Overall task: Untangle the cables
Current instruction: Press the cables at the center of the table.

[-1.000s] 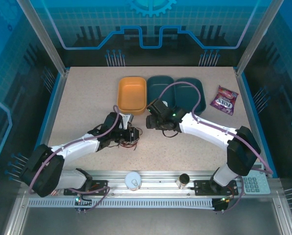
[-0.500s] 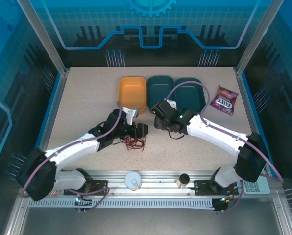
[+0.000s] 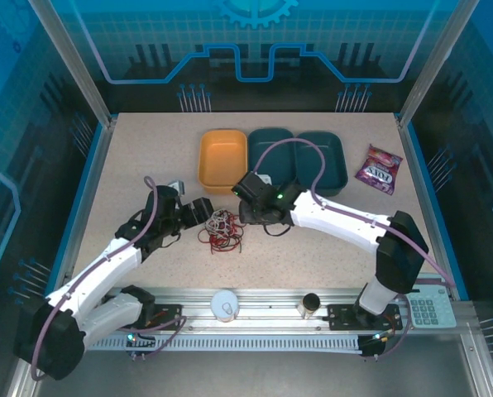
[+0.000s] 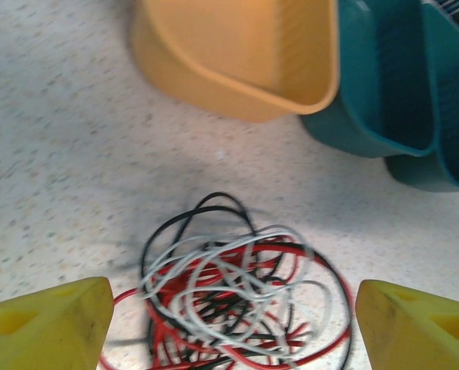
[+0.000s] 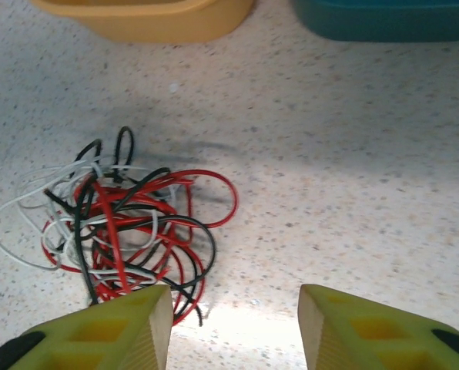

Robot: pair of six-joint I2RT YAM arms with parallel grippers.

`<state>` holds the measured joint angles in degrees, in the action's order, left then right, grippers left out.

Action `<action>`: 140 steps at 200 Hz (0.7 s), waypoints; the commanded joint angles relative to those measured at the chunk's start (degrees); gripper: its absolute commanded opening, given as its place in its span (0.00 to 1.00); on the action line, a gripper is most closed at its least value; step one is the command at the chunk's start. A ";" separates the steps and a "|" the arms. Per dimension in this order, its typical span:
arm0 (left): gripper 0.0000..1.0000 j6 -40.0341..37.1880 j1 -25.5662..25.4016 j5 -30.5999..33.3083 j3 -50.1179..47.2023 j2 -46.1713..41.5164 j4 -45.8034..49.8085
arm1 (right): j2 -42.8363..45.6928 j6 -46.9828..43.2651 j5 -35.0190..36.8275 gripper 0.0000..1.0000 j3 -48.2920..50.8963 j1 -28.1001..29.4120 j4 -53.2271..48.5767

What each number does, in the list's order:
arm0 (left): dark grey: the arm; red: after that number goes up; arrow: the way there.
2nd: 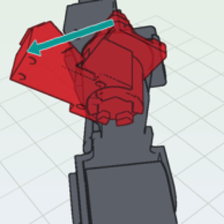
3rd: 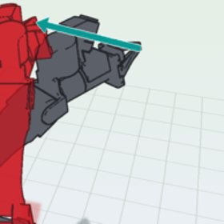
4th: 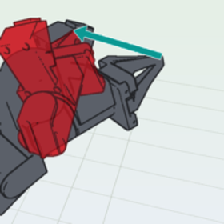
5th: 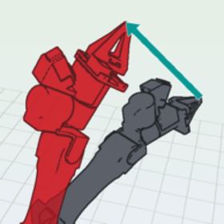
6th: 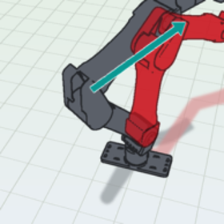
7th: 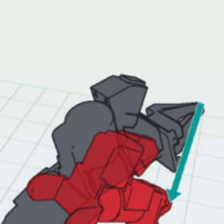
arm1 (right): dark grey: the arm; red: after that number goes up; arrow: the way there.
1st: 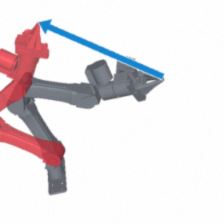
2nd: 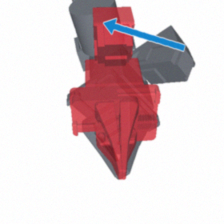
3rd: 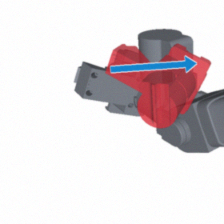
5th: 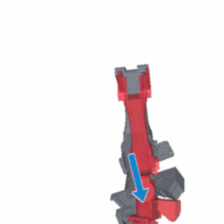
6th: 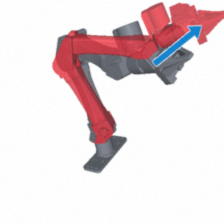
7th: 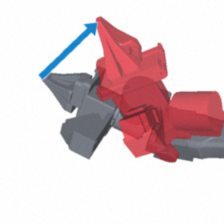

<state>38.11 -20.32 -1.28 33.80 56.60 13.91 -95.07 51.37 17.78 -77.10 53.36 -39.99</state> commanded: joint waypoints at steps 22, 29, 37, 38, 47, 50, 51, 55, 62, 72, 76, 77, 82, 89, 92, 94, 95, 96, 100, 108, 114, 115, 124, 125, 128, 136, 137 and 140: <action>0.78 2.49 1.40 -1.99 -1.34 2.78 1.80 | -3.25 0.05 -7.05 0.41 -1.37 0.67 5.04; 0.77 2.66 1.43 -2.60 -1.52 3.34 0.99 | -3.54 0.04 -7.66 0.40 -1.47 0.60 5.74; 0.75 2.91 1.50 -3.39 -1.71 4.04 -0.06 | -3.92 0.09 -8.47 0.37 -1.46 0.45 6.46; 0.75 2.97 1.50 -3.52 -1.76 4.13 -0.17 | -3.95 0.11 -8.56 0.37 -1.47 0.44 6.57; 0.74 3.38 1.53 -4.44 -1.94 4.91 -1.30 | -4.39 0.11 -9.58 0.35 -1.55 0.29 7.28; 0.74 3.45 1.57 -4.78 -1.94 5.15 -1.68 | -4.50 0.05 -9.81 0.34 -1.52 0.26 7.53; 0.73 3.50 1.54 -4.87 -1.92 5.22 -1.77 | -4.59 0.05 -9.89 0.34 -1.50 0.25 7.63; 0.73 3.65 1.55 -5.27 -1.94 5.44 -2.27 | -4.76 0.04 -10.24 0.33 -1.62 0.12 7.90; 0.72 3.73 1.51 -5.85 -1.99 5.99 -2.92 | -5.10 -0.04 -10.66 0.33 -1.78 0.02 8.06; 0.72 3.82 1.53 -6.51 -1.94 6.34 -3.73 | -5.67 -0.02 -11.02 0.30 -2.08 -0.10 7.99; 0.71 3.82 1.51 -6.79 -1.90 6.43 -3.96 | -5.83 0.00 -11.14 0.30 -2.23 -0.17 7.97; 0.71 3.82 1.51 -6.84 -1.90 6.42 -4.06 | -5.92 -0.02 -11.21 0.29 -2.25 -0.22 7.98; 0.71 3.73 1.51 -6.99 -1.90 6.57 -4.23 | -6.23 0.00 -11.35 0.28 -2.35 -0.26 7.92; 0.71 3.66 1.51 -7.19 -1.90 6.65 -4.56 | -6.62 -0.03 -11.60 0.26 -2.54 -0.38 7.82; 0.71 3.61 1.51 -7.24 -1.85 6.68 -4.74 | -6.79 0.00 -11.75 0.25 -2.54 -0.41 7.90; 0.71 3.57 1.51 -7.25 -1.82 6.68 -4.81 | -6.82 -0.04 -11.79 0.25 -2.62 -0.42 7.86; 0.71 3.56 1.51 -7.29 -1.82 6.73 -4.83 | -6.85 0.00 -11.80 0.24 -2.66 -0.44 7.88; 0.71 3.56 1.51 -7.31 -1.81 6.70 -4.85 | -6.96 -0.02 -11.89 0.24 -2.68 -0.45 7.90; 0.71 3.49 1.51 -7.33 -1.73 6.80 -4.86 | -7.14 -0.05 -12.05 0.24 -2.69 -0.46 7.99; 0.70 3.46 1.51 -7.33 -1.63 7.09 -4.87 | -7.54 -0.13 -12.30 0.23 -2.94 -0.54 7.92; 0.69 3.43 1.51 -7.42 -1.55 7.27 -4.99 | -7.80 -0.05 -12.48 0.22 -3.13 -0.54 7.91; 0.69 3.40 1.51 -7.47 -1.50 7.33 -5.01 | -7.87 -0.05 -12.49 0.22 -3.14 -0.54 7.91; 0.66 3.38 1.51 -7.81 -1.41 7.72 -5.29 | -8.22 -0.09 -12.69 0.22 -3.35 -0.57 7.83; 0.66 3.38 1.51 -7.83 -1.39 7.73 -5.38 | -8.21 -0.11 -12.69 0.22 -3.42 -0.60 7.82; 0.66 3.38 1.51 -7.98 -1.37 7.89 -5.51 | -8.35 -0.06 -12.73 0.21 -3.46 -0.66 7.82; 0.64 3.35 1.51 -8.40 -1.29 8.23 -5.84 | -8.56 -0.28 -12.73 0.21 -3.85 -0.56 7.53; 0.64 3.37 1.51 -8.48 -1.28 8.25 -5.88 | -8.56 -0.29 -12.70 0.21 -3.94 -0.55 7.50; 0.63 3.38 1.51 -8.70 -1.28 8.48 -6.08 | -8.58 -0.32 -12.58 0.21 -4.08 -0.54 7.31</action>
<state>40.64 -19.27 -7.42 32.47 63.72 9.74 -102.39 51.42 6.35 -78.74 53.19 -32.29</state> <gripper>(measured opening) 0.652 0.214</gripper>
